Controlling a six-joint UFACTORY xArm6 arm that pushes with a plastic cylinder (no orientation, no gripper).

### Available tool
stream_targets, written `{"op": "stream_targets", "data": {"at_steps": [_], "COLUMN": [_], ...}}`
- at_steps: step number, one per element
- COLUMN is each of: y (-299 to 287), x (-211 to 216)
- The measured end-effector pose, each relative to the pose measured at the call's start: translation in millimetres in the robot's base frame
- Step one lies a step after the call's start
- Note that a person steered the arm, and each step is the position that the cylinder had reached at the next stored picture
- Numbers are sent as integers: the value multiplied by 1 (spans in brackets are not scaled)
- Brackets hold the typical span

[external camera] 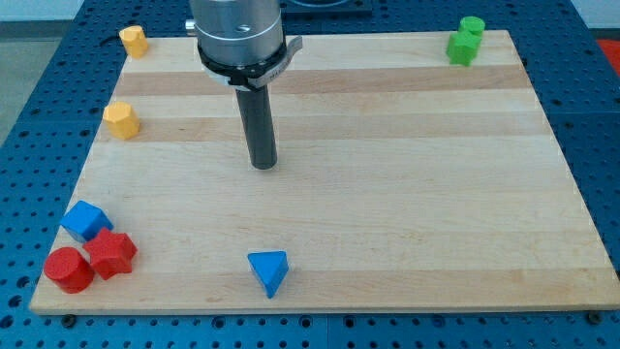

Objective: Nudge the blue triangle left a bit

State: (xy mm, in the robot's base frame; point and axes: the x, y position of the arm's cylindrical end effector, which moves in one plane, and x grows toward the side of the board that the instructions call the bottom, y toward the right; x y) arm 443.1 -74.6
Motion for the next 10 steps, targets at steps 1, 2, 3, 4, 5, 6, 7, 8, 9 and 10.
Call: {"op": "stream_targets", "data": {"at_steps": [1,2,3,4,5,6,7,8,9,10], "y": [0,3,6,27,42,55,60,62,77,112], "x": [0,0,0,0,0,0,-8,-9,-7,-5]}}
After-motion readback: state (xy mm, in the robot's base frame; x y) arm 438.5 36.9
